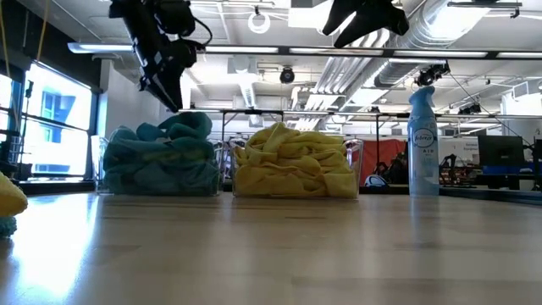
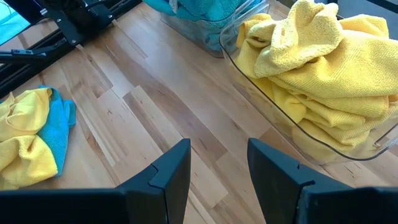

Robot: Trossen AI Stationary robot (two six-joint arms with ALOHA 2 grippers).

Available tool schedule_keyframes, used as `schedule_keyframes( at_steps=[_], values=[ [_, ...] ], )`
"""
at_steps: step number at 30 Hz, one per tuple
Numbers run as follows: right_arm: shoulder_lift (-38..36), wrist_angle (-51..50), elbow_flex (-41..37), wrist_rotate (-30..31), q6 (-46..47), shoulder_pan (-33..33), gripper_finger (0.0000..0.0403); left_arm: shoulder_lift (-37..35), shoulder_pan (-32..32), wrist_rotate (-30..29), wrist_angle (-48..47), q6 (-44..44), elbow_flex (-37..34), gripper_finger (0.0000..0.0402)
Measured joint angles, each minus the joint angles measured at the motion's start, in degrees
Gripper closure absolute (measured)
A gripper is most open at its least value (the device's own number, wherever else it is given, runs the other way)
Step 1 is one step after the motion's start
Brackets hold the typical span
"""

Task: Sort microfiber towel by color & place in baskets
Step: Put the blue towel into the left transparent bin

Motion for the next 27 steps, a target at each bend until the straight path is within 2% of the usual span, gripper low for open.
schedule_keyframes(
  at_steps=[3, 7, 15, 20, 27],
  values=[
    [0.0, 0.0, 0.0, 0.0, 0.0, -0.1, 0.0249, -1.3, 0.2, -0.7, 2.1, 0.0, 0.0, 0.0284],
    [0.0, 0.0, 0.0, 0.0, 0.0, -0.1, 0.0249, -1.0, 0.9, -6.2, 7.7, -4.8, -0.2, 0.0284],
    [0.0, 0.0, 0.0, 0.0, 0.3, -0.1, 0.0249, 6.8, 1.4, -4.1, 12.4, -10.7, -6.0, 0.0284],
    [0.0, 0.0, 0.0, 0.0, 0.4, -0.1, 0.0249, 12.4, 1.4, -3.4, 19.9, -13.6, -10.0, 0.0284],
    [0.0, 0.0, 0.0, 0.0, 0.4, -0.1, 0.0249, 16.7, 1.4, -0.3, 23.8, -16.4, -10.6, 0.0284]
  ],
)
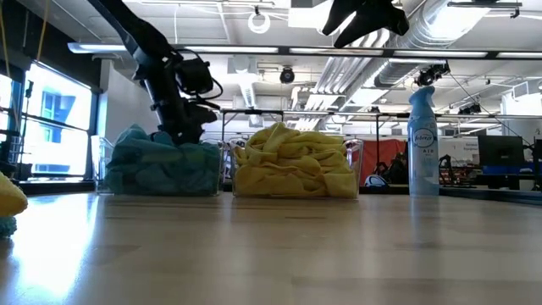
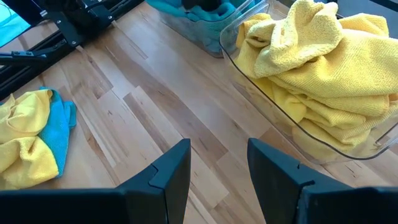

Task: Sort microfiber towel by color & place in baskets
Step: Put the blue towel into the left transparent bin, then put the yellow towel into the right transparent bin

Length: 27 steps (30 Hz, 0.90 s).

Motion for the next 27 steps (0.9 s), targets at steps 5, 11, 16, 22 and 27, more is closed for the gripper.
schedule_keyframes(
  at_steps=[5, 11, 16, 22, 27],
  values=[
    [0.0, -0.5, 0.0, 0.0, 0.0, 0.0, 0.0249, -2.4, 0.0, 0.1, -0.9, -2.5, -0.2, 0.0284],
    [0.2, -4.5, 0.0, 0.6, 0.1, 0.0, 0.0249, -10.1, 0.0, 0.1, -2.1, -5.9, -0.3, 0.0284],
    [2.9, -6.5, 0.0, 1.8, -0.3, 0.0, 0.0249, -17.5, -0.8, 0.2, -2.2, -9.4, -0.3, 0.0284],
    [8.9, -6.8, 0.0, -0.3, -2.4, 0.0, 0.0249, -25.1, -5.3, -0.8, -4.6, -13.6, -0.2, 0.0284],
    [12.2, -8.1, 0.0, -4.3, -3.9, 0.4, 0.0249, -29.5, -14.1, -5.7, -10.2, -22.6, -0.2, 0.0284]
  ],
)
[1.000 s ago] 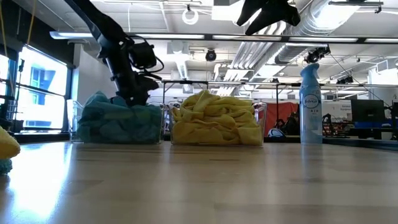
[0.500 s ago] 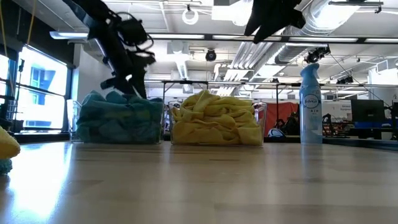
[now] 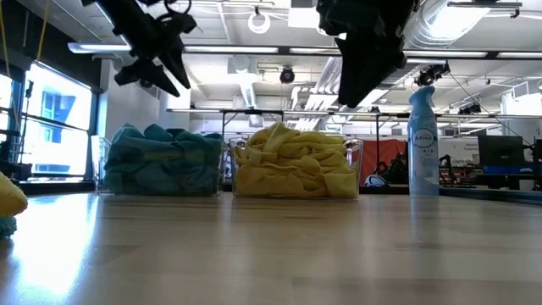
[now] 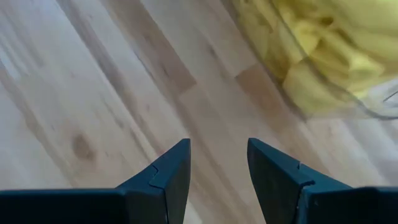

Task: Sort microfiber towel by color & place in baskets
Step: Put the yellow towel into the right transparent bin

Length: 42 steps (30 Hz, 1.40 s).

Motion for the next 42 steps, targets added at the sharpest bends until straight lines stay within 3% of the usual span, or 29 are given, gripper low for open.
schedule_keyframes(
  at_steps=[4, 10, 15, 20, 25, 32, 37, 42],
  values=[
    [-0.7, 2.8, -2.7, 4.0, -2.5, 1.7, 0.0253, -1.3, -10.4, -6.3, -3.6, -9.3, 0.0, 0.0284],
    [-8.8, 14.5, -16.5, -2.1, -2.6, 2.6, 0.0271, -0.5, -26.4, -15.8, -5.0, -24.7, 0.0, 0.0284],
    [-18.3, 22.2, -28.1, -4.4, 1.8, 4.4, 0.0276, 2.3, -36.7, -17.8, -4.8, -38.4, 0.1, 0.0284],
    [-27.0, 25.2, -36.0, -4.6, 4.4, 5.7, 0.0277, 9.7, -45.0, -17.9, -4.2, -49.7, 2.8, 0.0284],
    [-33.0, 25.7, -39.8, -4.6, 5.1, 5.7, 0.0277, 17.7, -50.3, -17.0, -10.7, -58.5, 10.0, 0.0284],
    [-35.3, 26.1, -40.7, -4.6, 3.0, 5.7, 0.0277, 26.0, -56.9, -10.5, -28.3, -69.4, 22.7, 0.0284],
    [-35.2, 26.2, -40.7, -4.6, 2.4, 5.7, 0.0276, 29.4, -61.9, -1.5, -30.6, -76.8, 24.2, 0.0284],
    [-35.2, 26.1, -40.7, -4.6, 1.9, 5.7, 0.0276, 32.8, -66.4, 0.7, -30.5, -81.1, 24.2, 0.0284]
  ],
)
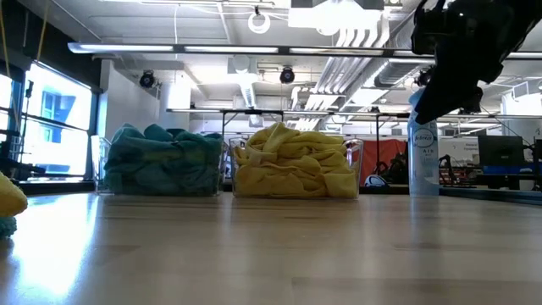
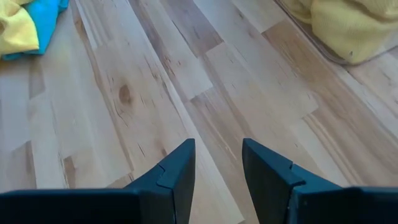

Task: Sort microfiber towel by color & place in baskets
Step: Put the yellow towel into the right transparent bin

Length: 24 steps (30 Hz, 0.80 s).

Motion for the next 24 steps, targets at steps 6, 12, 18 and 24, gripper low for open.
schedule_keyframes(
  at_steps=[6, 12, 18, 24],
  values=[
    [0.0, 0.0, 0.0, 0.0, -1.7, -0.2, 0.0276, 5.2, -3.6, 4.9, 0.3, -2.9, 0.0, 0.0284],
    [0.0, 0.0, 0.0, 0.0, -2.8, -0.7, 0.0276, 10.9, -5.3, 6.1, 1.5, -3.3, 0.0, 0.0284],
    [0.0, 0.0, 0.0, 0.1, -4.4, -1.8, 0.0276, 15.7, -5.5, 7.1, 3.6, 0.5, 0.0, 0.0293],
    [0.0, 0.0, 0.0, 0.1, -4.8, -2.2, 0.0276, 14.3, -4.6, 6.6, 3.9, -0.1, -0.1, 0.0390]
  ],
)
